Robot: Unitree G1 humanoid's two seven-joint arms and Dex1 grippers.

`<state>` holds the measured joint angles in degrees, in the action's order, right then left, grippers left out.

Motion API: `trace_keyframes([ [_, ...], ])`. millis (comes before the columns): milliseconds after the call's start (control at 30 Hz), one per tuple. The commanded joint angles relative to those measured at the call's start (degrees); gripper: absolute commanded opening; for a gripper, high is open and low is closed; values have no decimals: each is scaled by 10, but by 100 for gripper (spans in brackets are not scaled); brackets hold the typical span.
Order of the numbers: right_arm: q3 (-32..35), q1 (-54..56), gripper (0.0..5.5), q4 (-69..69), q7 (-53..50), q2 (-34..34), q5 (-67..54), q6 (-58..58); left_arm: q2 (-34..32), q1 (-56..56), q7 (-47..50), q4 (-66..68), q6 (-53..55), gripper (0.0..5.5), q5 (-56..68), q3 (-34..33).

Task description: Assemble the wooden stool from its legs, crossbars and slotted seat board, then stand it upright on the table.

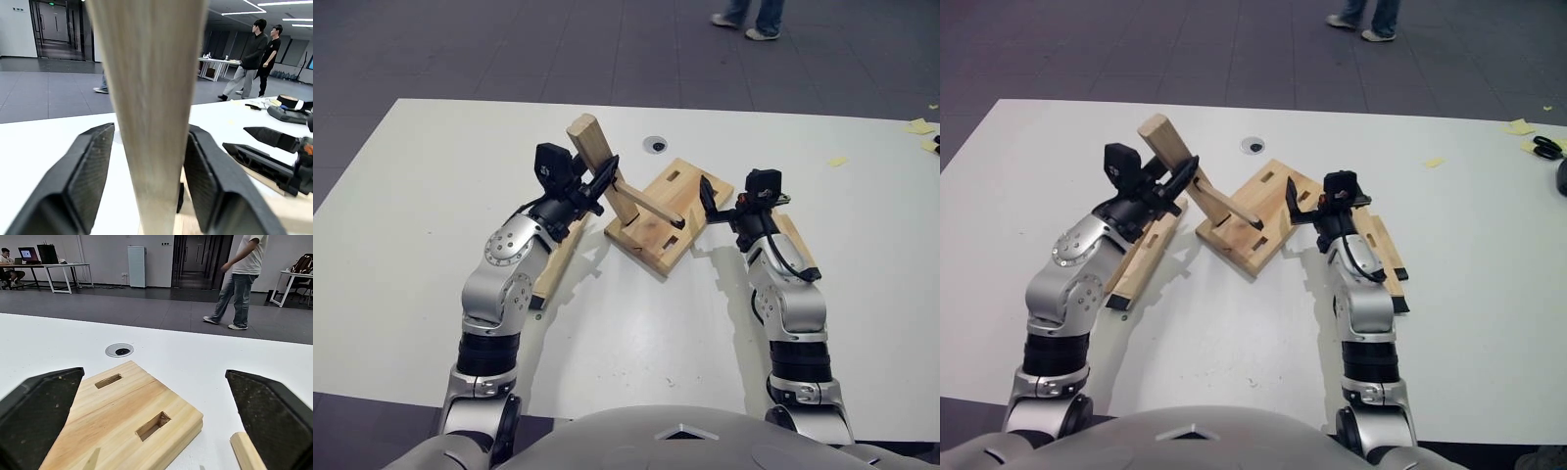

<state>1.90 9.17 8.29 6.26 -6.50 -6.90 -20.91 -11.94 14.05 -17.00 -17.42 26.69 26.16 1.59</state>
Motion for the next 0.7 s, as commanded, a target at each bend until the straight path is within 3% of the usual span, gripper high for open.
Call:
trace_keyframes([
  [33, -1, 2, 540, -2, 0, 3, 0, 1, 5, 28, 0, -14, 20, 310, 14, -12],
  [467, -1, 7, 540, -11, -1, 6, 1, 5, -50, 241, -6, 13, 57, 533, 67, -106],
  [700, 0, 17, 540, -19, -2, 7, 2, 9, -44, 307, -35, 92, 66, 538, 98, -114],
])
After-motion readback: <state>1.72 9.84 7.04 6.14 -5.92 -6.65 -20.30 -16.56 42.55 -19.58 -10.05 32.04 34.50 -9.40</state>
